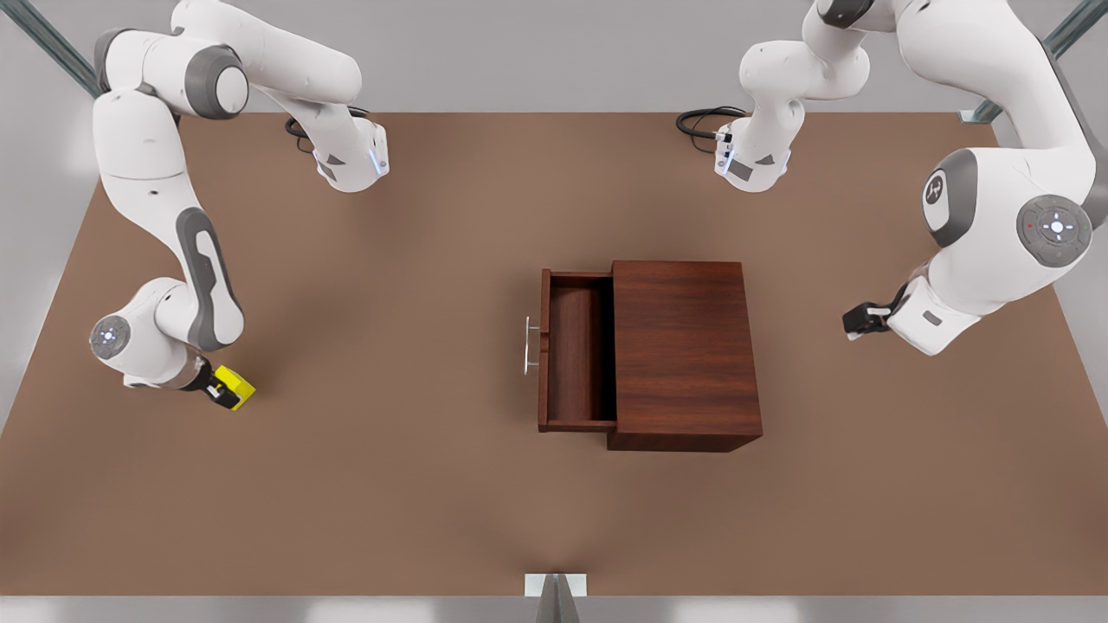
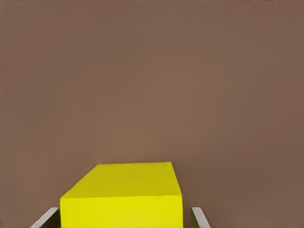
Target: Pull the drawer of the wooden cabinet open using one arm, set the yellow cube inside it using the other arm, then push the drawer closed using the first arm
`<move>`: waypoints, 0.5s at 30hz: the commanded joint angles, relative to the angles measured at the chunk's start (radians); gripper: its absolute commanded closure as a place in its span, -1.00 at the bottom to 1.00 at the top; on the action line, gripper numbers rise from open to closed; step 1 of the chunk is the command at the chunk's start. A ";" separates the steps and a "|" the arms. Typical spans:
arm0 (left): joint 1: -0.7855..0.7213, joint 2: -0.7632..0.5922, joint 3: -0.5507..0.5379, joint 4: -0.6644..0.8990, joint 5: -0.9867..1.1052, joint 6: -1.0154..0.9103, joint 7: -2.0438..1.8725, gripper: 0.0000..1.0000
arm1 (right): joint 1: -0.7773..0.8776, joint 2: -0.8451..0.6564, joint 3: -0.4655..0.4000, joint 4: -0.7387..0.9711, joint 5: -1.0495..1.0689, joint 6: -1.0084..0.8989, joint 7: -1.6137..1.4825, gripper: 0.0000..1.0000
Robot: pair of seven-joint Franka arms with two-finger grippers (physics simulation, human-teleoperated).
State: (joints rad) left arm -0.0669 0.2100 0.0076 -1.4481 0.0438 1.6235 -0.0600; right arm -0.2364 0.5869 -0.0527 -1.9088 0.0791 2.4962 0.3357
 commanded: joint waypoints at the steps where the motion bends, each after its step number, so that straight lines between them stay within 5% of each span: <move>1: -0.019 -0.006 -0.003 0.005 0.005 0.035 0.026 -1.00 | 0.005 0.004 0.001 0.001 0.002 0.041 0.016 -1.00; 7: -0.047 -0.001 0.000 -0.003 -0.016 0.027 0.025 -1.00 | 0.005 0.022 -0.001 -0.001 -0.004 0.067 0.016 -0.98; 9: -0.044 -0.001 0.002 -0.008 -0.015 0.027 0.028 -1.00 | 0.003 0.021 -0.001 -0.001 -0.004 0.067 0.011 -0.45; 15: -0.034 -0.001 0.009 0.000 -0.019 0.027 0.035 -1.00 | 0.005 0.001 -0.001 0.001 -0.007 0.055 0.002 -0.25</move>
State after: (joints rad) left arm -0.1044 0.2103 0.0149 -1.4504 0.0263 1.6493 -0.0423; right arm -0.2315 0.5926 -0.0531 -1.9089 0.0822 2.5556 0.3297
